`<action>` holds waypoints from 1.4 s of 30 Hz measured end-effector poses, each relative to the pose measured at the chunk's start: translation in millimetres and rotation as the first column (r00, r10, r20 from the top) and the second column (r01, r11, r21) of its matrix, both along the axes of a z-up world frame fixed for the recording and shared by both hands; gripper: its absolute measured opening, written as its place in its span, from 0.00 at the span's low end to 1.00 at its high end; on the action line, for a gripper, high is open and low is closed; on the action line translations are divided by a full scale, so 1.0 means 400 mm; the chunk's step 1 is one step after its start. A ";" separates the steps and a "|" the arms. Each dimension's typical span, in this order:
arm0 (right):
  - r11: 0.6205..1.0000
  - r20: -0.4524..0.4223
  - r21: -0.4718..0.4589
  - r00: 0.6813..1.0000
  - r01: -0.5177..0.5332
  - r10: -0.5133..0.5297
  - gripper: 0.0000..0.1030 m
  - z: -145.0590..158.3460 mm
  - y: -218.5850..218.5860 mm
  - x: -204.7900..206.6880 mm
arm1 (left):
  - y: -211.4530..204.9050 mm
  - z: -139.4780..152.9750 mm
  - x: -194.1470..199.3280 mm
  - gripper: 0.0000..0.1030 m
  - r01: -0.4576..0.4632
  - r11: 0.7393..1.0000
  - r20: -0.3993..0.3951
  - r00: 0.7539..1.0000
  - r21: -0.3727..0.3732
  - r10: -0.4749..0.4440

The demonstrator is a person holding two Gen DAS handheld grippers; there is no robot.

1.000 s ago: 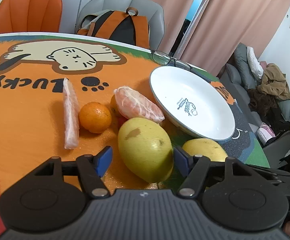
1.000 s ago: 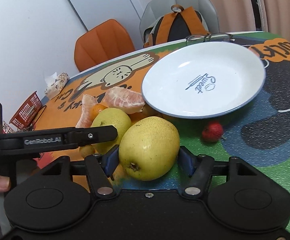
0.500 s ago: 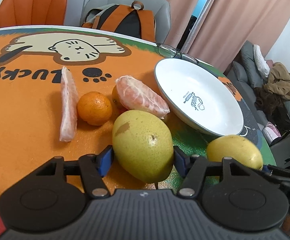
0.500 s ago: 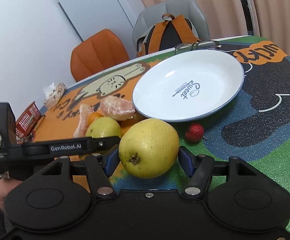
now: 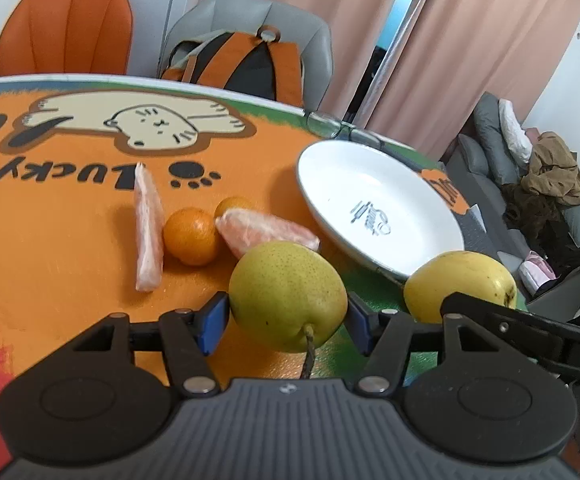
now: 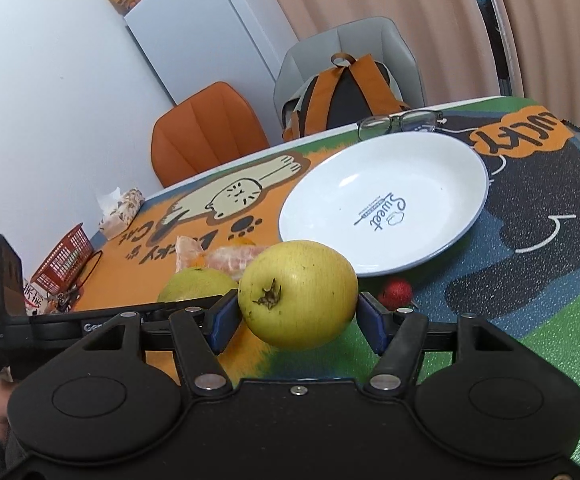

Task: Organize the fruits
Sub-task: 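Close the right tool on a yellow pear while the left tool grasps the other pear, then carry the pear into the white bowl with the right tool while the left tool places its pear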

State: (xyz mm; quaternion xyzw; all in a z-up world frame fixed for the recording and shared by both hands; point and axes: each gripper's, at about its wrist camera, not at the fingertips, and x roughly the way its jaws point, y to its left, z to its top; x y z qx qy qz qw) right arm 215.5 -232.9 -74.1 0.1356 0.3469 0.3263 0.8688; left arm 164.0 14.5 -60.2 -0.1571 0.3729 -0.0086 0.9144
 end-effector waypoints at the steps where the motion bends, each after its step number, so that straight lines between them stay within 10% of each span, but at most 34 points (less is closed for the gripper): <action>1: 1.000 0.003 0.003 1.000 0.002 -0.002 0.60 0.003 -0.002 0.001 | -0.001 0.005 -0.002 0.59 0.000 1.000 0.006 1.000 0.002 0.000; 42: 0.994 0.004 -0.023 0.994 0.108 -0.108 0.60 -0.020 -0.050 0.151 | -0.091 0.061 0.181 0.59 0.086 0.996 0.040 0.995 0.034 -0.088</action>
